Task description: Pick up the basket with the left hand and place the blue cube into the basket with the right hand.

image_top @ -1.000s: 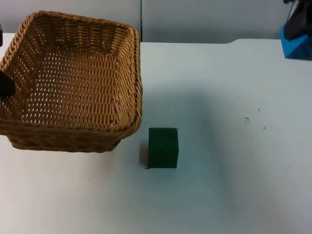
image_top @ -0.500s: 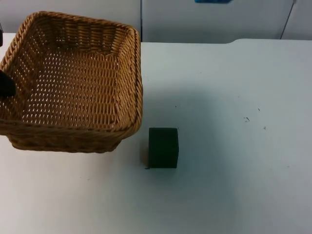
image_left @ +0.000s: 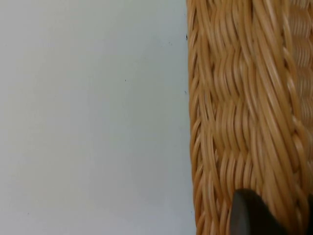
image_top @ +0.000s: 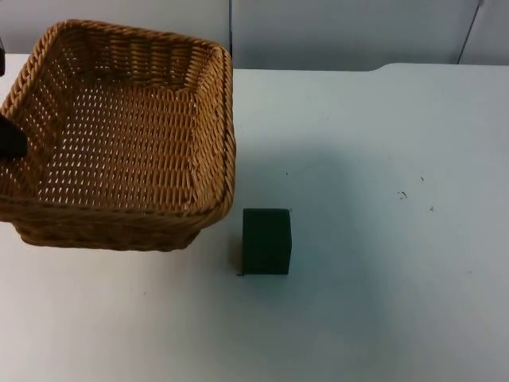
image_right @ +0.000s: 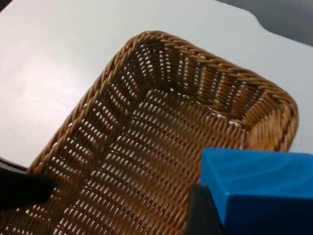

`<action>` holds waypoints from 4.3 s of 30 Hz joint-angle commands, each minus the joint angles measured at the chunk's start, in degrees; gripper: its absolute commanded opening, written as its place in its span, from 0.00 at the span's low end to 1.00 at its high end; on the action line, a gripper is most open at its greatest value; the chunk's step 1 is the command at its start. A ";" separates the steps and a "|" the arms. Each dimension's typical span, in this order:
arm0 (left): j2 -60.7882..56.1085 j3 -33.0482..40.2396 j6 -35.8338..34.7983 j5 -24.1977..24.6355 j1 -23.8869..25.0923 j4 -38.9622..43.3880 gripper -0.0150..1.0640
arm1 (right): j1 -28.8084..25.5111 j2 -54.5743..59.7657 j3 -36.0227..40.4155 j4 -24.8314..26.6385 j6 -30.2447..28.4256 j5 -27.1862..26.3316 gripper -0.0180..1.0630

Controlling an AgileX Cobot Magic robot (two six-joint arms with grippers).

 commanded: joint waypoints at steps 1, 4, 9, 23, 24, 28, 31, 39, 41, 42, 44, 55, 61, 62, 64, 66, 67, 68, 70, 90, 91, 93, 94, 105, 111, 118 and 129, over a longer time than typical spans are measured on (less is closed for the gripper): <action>-0.75 0.09 -0.04 1.14 0.07 -1.98 0.01 | 0.70 3.12 -3.26 2.61 -2.45 1.06 0.01; -0.75 0.09 -0.04 1.14 0.07 -2.21 0.01 | 1.35 7.77 -6.84 6.20 -5.36 2.41 0.01; -0.75 0.09 -0.04 1.14 0.07 -2.32 0.01 | 2.50 13.36 -10.48 6.37 -6.00 4.34 0.01; -0.75 0.09 0.09 1.26 0.07 -3.32 0.01 | 4.29 24.15 -15.51 6.21 -6.55 5.01 0.01; -0.75 0.09 0.09 1.26 0.07 -3.32 0.01 | 4.29 24.15 -15.51 6.21 -6.55 5.01 0.01; -0.75 0.09 0.12 1.26 0.07 -3.43 0.01 | 4.29 26.30 -15.60 6.19 -6.55 4.61 0.01; -0.75 0.09 0.12 1.26 0.07 -3.54 0.01 | 4.29 27.05 -15.73 6.07 -6.55 4.54 0.01; -0.75 0.09 0.12 1.26 0.07 -3.54 0.01 | 4.29 27.35 -15.73 5.92 -6.55 4.45 0.01; -0.75 0.09 0.12 1.26 0.07 -3.54 0.01 | 4.29 27.35 -15.73 5.96 -7.15 4.29 0.02; -0.75 0.09 0.12 1.26 0.07 -3.54 0.01 | 4.29 27.35 -15.73 6.30 -7.69 4.43 0.05; -0.75 0.09 0.12 1.15 0.07 -3.54 0.01 | 4.29 27.35 -15.73 6.30 -7.69 4.56 0.08; -0.75 0.09 0.12 0.91 0.07 -3.54 0.01 | 4.29 27.35 -18.18 6.07 -8.92 9.34 0.88; -0.75 0.09 0.12 0.82 0.07 -3.54 0.01 | 4.29 27.35 -22.83 6.29 -10.37 14.21 0.95; -0.75 0.09 0.12 0.82 0.07 -3.54 0.01 | 4.29 27.35 -22.83 6.29 -10.37 14.21 0.95; -0.75 0.09 0.12 0.82 0.07 -3.54 0.01 | 4.29 27.24 -25.47 6.37 -10.37 17.03 0.95; -0.75 0.09 0.12 0.79 0.07 -3.54 0.01 | 4.29 27.24 -26.50 6.37 -10.37 18.29 0.95; -0.75 0.09 0.12 0.79 0.07 -3.54 0.01 | 4.29 27.24 -27.51 6.37 -10.37 19.64 0.95; -0.75 0.09 0.12 0.79 0.07 -3.54 0.01 | 4.29 27.24 -28.28 6.25 -10.54 20.81 0.95; -0.75 0.09 0.12 0.79 0.07 -3.54 0.01 | 4.29 26.74 -28.90 6.12 -10.87 22.60 0.95; -0.65 0.09 0.12 -0.77 0.07 -3.19 0.01 | 4.29 12.53 -28.63 4.37 -13.65 23.87 0.95; -0.65 0.09 0.12 -0.88 0.07 -3.19 0.01 | 4.29 12.14 -28.52 4.37 -13.78 23.38 0.95; -0.65 -0.01 0.12 -1.10 0.07 -3.19 0.01 | 4.29 10.77 -26.43 2.58 -13.99 16.85 0.95; -0.65 -0.01 0.12 -1.21 0.07 -3.19 0.01 | 4.29 10.27 -24.17 -0.49 -11.86 11.25 0.95; -0.65 -0.01 0.60 -1.83 0.07 -2.90 0.01 | 5.64 7.98 -10.15 -1.50 -12.12 -5.73 0.95; -0.65 -0.01 1.53 -3.25 0.07 -2.90 0.01 | 5.62 0.28 4.15 -1.26 -12.12 -10.14 0.95; 0.92 -0.01 1.94 -3.84 0.07 -2.80 0.01 | 5.62 -6.07 11.33 0.00 -11.90 -11.29 0.95; 7.40 -0.01 5.25 -9.17 0.07 -3.51 0.01 | 5.62 -21.23 28.33 0.00 -9.27 -16.06 0.95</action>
